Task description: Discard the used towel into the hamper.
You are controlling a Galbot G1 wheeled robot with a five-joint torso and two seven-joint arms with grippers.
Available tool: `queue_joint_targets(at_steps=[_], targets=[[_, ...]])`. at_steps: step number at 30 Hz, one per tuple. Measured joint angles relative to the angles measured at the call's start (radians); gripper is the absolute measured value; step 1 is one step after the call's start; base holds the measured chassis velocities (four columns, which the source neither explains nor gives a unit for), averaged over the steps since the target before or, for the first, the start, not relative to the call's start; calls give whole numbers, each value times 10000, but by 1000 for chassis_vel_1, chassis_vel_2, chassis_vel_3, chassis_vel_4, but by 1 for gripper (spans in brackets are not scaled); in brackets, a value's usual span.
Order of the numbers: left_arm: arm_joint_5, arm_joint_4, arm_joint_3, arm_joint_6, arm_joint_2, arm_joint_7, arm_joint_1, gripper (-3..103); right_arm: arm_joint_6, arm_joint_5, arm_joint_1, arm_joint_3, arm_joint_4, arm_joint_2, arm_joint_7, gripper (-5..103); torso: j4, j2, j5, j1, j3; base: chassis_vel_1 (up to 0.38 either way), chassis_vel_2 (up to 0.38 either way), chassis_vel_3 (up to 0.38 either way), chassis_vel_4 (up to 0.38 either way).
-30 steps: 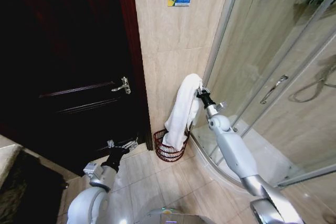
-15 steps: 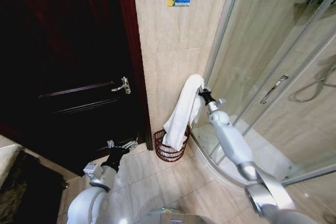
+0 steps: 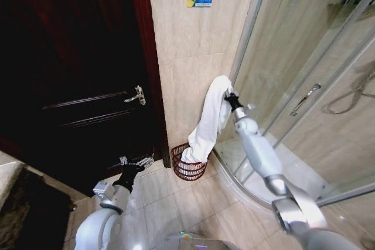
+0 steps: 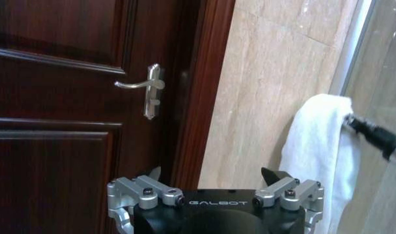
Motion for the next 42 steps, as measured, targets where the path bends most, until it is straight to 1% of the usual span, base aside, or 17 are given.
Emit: queue_joint_targets(at_steps=[12, 27, 31, 42], targets=[[-1, 0, 0, 0, 1, 0, 0, 100, 86, -64, -1004, 67, -199, 667, -31, 14, 0, 0, -1, -1, 0, 0, 0, 0, 0], [0, 0, 0, 0, 1, 0, 0, 100, 77, 62, -1903, 9, -764, 1077, -234, 14, 0, 0, 0, -1, 1, 0, 0, 0, 0], [0, 0, 0, 0, 1, 0, 0, 100, 86, -19, -2236, 31, -695, 1064, -274, 14, -1, 0, 0, -1, 0, 0, 0, 0, 0], [0, 0, 0, 0, 1, 0, 0, 100, 150, -115, -2516, 67, -1075, 1043, -265, 14, 0, 1, 0, -1, 0, 0, 0, 0, 0]])
